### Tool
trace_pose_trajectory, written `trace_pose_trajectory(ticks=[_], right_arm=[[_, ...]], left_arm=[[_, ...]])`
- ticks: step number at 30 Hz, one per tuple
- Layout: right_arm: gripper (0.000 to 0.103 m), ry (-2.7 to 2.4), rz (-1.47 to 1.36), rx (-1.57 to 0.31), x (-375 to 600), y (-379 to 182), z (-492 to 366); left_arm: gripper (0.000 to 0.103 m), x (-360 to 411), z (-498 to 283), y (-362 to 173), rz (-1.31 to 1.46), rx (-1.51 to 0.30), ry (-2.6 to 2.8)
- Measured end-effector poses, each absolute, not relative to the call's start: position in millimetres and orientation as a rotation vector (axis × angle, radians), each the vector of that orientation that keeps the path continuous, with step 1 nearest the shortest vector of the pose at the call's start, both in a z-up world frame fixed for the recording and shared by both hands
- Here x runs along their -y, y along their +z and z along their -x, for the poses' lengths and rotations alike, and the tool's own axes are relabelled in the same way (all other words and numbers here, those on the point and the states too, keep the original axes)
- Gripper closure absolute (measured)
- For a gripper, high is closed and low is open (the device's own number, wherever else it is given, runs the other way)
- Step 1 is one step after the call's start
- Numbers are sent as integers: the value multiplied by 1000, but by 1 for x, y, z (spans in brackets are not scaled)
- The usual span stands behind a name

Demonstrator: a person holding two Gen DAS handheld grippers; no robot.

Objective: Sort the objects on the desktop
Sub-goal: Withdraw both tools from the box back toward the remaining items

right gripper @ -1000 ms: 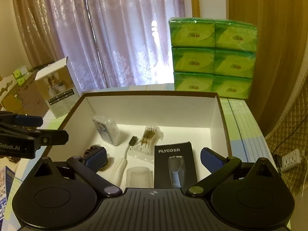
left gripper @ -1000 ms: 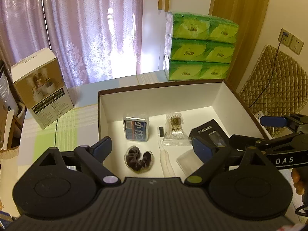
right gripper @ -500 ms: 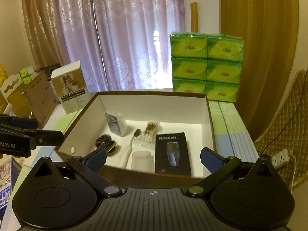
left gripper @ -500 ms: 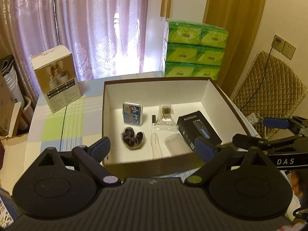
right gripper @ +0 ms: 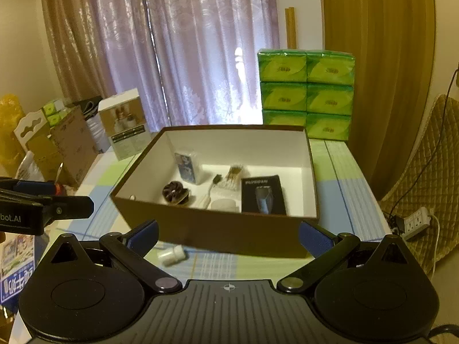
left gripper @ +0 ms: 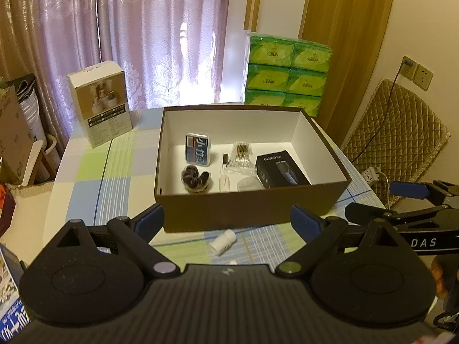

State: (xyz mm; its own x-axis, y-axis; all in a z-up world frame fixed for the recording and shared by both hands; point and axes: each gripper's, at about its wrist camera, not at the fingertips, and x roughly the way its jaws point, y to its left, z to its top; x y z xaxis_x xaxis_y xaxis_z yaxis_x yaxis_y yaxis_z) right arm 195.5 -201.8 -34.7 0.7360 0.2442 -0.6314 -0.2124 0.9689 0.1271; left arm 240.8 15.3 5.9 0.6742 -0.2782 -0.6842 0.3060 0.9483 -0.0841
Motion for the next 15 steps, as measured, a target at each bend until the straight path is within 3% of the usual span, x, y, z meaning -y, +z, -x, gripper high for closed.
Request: trace_pose_trajectory(ticks=[15], right_arm=[[2,321,-25,-757,192,-49,-152]], left_arm=[[10,-24,-187,-7,-45,-800,-274]])
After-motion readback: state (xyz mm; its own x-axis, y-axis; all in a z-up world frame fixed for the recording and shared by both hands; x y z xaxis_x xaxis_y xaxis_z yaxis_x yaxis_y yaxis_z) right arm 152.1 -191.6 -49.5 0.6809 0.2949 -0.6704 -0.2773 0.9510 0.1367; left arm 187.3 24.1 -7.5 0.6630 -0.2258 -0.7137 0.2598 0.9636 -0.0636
